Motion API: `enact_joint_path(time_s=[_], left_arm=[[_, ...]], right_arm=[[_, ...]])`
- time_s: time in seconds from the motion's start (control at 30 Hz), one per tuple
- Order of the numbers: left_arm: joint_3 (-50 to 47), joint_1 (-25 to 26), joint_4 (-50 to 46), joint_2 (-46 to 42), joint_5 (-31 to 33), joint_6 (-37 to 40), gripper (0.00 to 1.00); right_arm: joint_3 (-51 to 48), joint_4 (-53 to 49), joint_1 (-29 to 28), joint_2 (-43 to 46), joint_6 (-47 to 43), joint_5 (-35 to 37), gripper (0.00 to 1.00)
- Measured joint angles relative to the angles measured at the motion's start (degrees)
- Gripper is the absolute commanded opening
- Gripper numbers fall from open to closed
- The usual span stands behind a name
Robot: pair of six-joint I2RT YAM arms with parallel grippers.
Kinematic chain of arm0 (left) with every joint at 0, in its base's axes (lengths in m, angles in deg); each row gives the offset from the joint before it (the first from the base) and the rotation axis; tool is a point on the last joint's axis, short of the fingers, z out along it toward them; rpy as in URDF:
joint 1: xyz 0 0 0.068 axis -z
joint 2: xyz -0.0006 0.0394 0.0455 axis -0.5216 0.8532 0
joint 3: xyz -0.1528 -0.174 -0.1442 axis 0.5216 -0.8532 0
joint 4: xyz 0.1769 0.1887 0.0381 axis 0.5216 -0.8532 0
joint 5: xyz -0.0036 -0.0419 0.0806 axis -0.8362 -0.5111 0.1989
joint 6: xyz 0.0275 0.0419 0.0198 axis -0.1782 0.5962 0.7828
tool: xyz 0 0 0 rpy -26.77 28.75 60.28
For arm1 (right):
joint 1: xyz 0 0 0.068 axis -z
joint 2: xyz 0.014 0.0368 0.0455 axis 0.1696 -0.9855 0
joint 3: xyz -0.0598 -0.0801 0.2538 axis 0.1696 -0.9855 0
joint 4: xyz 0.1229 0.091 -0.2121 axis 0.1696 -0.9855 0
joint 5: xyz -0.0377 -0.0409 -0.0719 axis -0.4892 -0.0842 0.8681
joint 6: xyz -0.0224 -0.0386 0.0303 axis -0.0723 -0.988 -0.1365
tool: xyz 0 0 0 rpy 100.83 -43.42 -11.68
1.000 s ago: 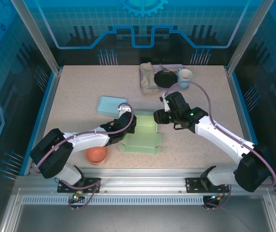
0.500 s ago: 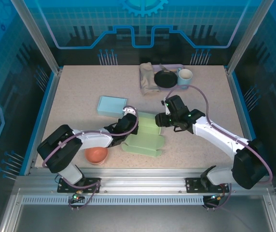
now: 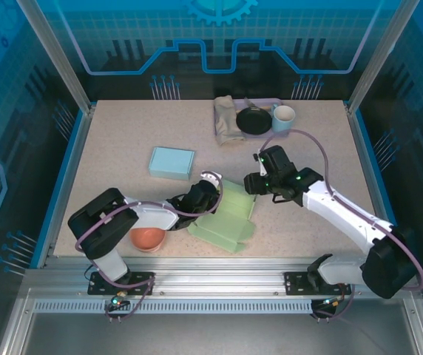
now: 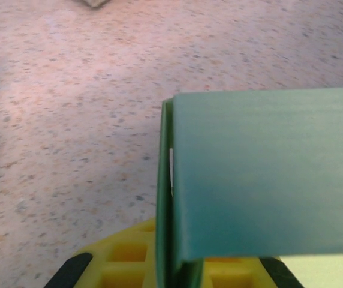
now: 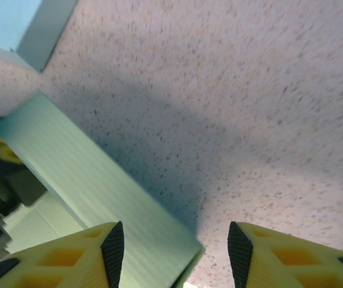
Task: Fold the paper box
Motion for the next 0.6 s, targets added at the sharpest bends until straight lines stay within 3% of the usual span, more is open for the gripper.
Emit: enact_joint_path(time_s=[0.27, 0.47, 0.6], left_arm=[[13.46, 0.0, -19.54, -1.49, -10.47, 13.22, 0.13], [29.11, 0.15, -40.09, -1.33, -12.26, 23.47, 0.13], [39.63, 1.44, -52.3, 1.6, -9.51, 31.76, 0.13]], right_arm=[[2.01, -4.24, 1.49, 9.99, -2.27, 5.57, 0.51], [0.63, -4.66, 2.93, 21.42, -2.23, 8.33, 0.52], [-1.88, -4.7, 3.02, 28.35, -1.57, 9.25, 0.52]])
